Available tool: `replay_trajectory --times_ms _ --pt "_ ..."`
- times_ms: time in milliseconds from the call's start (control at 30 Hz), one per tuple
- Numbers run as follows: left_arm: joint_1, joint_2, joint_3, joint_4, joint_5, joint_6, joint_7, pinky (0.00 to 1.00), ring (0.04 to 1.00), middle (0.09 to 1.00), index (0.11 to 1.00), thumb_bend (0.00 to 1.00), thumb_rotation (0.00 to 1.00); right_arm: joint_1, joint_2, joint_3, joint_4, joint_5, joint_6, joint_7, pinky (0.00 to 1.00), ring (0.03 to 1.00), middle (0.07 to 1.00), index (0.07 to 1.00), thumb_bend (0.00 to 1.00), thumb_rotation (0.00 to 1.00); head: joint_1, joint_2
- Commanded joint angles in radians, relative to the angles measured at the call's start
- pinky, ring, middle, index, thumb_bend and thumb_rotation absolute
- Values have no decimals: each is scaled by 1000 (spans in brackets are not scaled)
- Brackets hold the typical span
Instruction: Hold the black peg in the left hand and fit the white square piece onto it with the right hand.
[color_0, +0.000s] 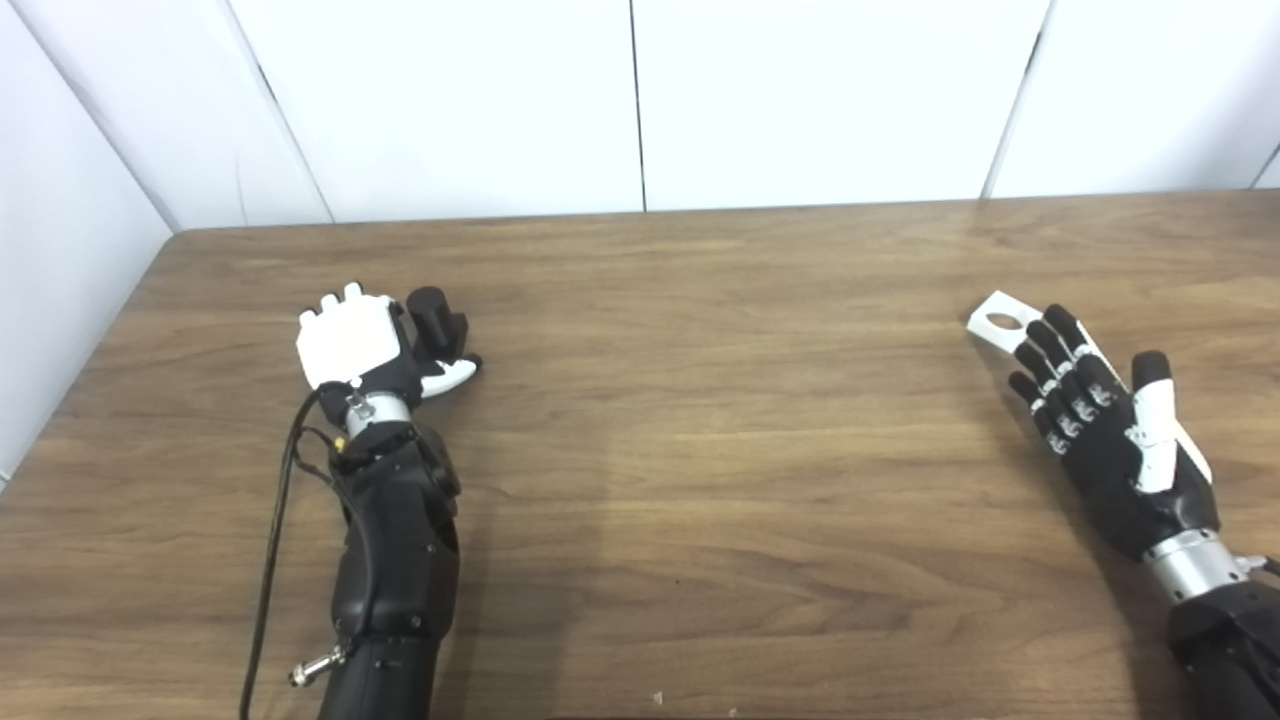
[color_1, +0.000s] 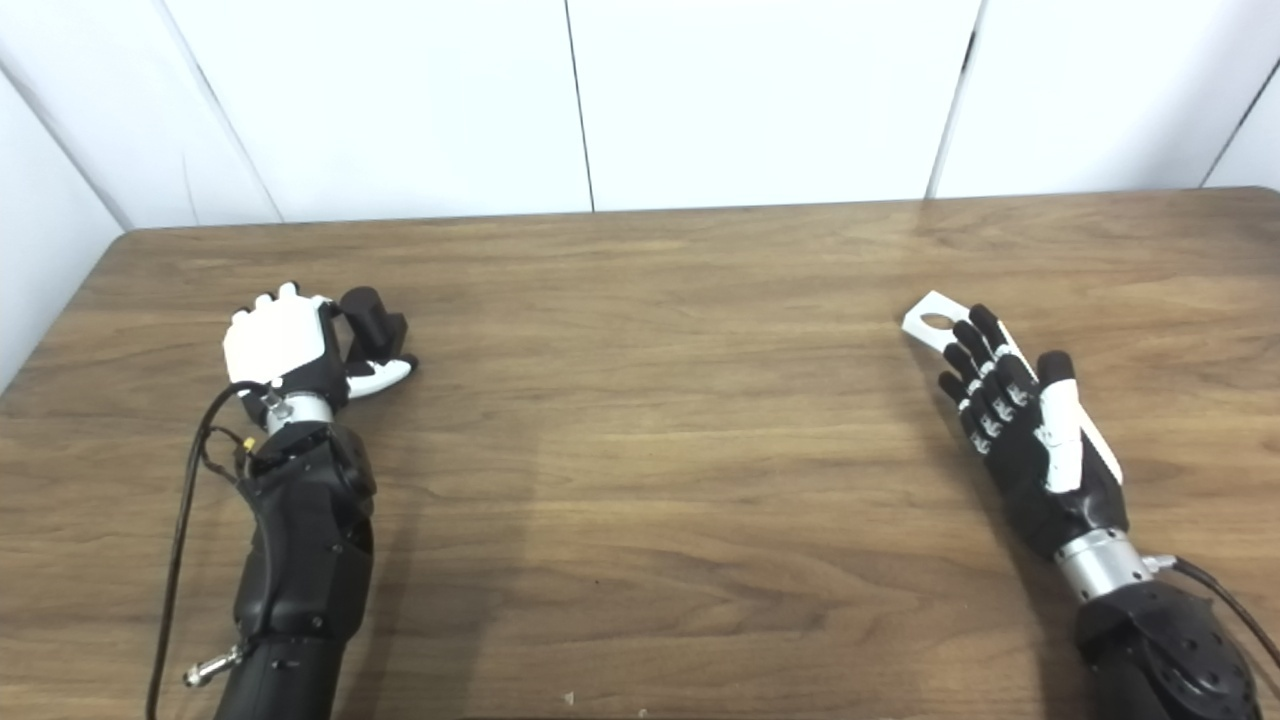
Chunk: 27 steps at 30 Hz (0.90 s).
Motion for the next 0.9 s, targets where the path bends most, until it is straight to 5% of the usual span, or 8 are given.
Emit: replay_trajectory --times_ms 0,467,867 --pt "-46 23 -7 3 25 2 0 1000 1000 1000 804 746 518 0 -1 2 6 11 -30 13 1000 1000 1000 1000 703 1000 1 1" --pt "-49 30 -25 11 -5 2 10 1000 1000 990 776 687 419 1 1 1 3 14 -26 12 1000 1000 1000 1000 697 1000 -3 3" --pt "-40 26 -22 -6 -158 1 87 1000 1000 944 567 647 130 4 -4 3 -2 5 -28 10 1000 1000 1000 1000 704 1000 -4 9"
